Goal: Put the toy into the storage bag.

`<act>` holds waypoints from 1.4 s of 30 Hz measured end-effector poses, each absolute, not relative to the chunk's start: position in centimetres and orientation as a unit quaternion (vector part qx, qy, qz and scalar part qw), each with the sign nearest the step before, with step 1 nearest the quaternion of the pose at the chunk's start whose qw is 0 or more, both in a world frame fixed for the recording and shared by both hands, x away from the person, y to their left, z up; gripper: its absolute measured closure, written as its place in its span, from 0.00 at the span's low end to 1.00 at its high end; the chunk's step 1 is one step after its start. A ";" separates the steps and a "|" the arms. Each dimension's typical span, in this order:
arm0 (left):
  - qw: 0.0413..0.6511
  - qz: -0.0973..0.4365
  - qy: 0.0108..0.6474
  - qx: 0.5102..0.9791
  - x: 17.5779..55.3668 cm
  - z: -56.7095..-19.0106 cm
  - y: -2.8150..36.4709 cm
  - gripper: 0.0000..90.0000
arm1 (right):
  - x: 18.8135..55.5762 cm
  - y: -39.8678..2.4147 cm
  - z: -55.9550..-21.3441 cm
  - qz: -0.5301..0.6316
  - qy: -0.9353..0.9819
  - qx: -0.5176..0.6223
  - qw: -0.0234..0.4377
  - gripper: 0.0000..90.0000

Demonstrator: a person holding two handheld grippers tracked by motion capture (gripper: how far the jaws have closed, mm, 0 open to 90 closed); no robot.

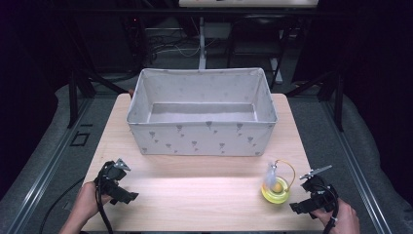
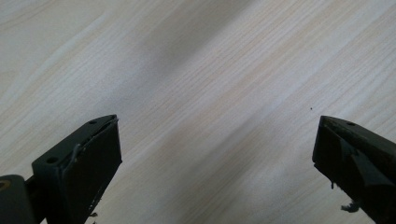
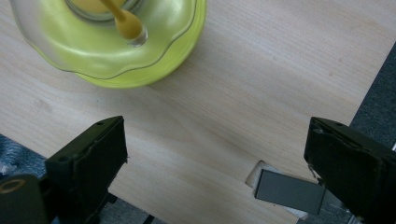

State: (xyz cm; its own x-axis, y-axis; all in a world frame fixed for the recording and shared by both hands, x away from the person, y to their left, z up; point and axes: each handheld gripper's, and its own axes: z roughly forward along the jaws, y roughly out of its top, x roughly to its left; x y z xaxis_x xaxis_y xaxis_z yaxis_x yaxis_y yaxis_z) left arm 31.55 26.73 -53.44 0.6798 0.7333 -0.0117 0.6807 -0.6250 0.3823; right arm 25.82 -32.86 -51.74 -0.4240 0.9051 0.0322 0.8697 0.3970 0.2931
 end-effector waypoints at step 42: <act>0.158 0.059 0.380 0.910 31.2 -54.0 25.8 0.00 | 26.2 -29.6 -43.1 0.158 0.883 0.434 0.078 0.10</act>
